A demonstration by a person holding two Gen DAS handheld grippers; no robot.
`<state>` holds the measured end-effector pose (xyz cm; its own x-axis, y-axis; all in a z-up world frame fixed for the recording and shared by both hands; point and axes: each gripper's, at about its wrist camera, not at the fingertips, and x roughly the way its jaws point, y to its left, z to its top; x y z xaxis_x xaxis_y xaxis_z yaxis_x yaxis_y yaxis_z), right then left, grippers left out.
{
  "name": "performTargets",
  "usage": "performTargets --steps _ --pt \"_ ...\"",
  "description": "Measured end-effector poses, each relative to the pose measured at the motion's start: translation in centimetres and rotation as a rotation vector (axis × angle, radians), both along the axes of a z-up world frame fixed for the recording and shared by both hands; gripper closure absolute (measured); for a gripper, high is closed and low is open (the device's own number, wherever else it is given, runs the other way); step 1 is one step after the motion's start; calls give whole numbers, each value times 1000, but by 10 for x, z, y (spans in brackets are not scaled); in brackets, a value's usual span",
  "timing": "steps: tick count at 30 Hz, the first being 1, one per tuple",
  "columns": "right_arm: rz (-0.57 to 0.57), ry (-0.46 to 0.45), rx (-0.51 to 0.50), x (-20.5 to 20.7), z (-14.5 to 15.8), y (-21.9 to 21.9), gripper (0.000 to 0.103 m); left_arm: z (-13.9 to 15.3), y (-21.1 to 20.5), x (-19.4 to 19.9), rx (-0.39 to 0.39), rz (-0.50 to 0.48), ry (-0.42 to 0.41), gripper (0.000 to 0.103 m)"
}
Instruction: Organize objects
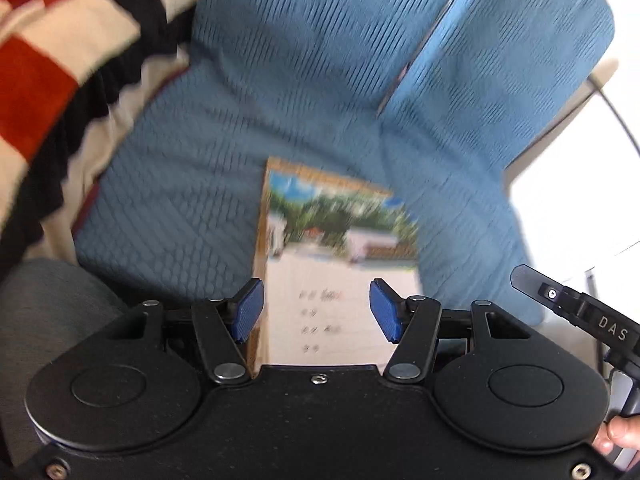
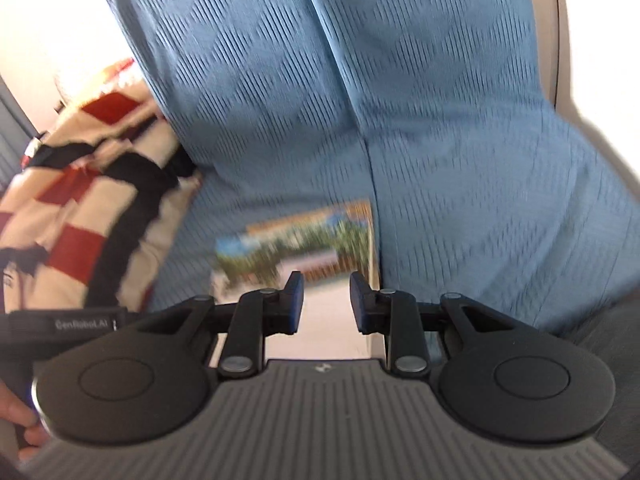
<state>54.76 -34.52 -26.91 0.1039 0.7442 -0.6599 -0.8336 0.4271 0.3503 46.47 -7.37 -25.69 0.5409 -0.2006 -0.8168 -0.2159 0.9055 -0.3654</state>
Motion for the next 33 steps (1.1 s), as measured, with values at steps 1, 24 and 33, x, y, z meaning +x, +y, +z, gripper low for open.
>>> performTargets --steps 1,24,33 --pt "1 -8 20 -1 11 -2 74 12 1 -3 -2 5 -21 44" --pt "97 -135 169 -39 114 -60 73 155 -4 -82 121 -21 -317 10" --pt "81 -140 72 -54 93 -80 63 140 -10 -110 131 11 -271 3"
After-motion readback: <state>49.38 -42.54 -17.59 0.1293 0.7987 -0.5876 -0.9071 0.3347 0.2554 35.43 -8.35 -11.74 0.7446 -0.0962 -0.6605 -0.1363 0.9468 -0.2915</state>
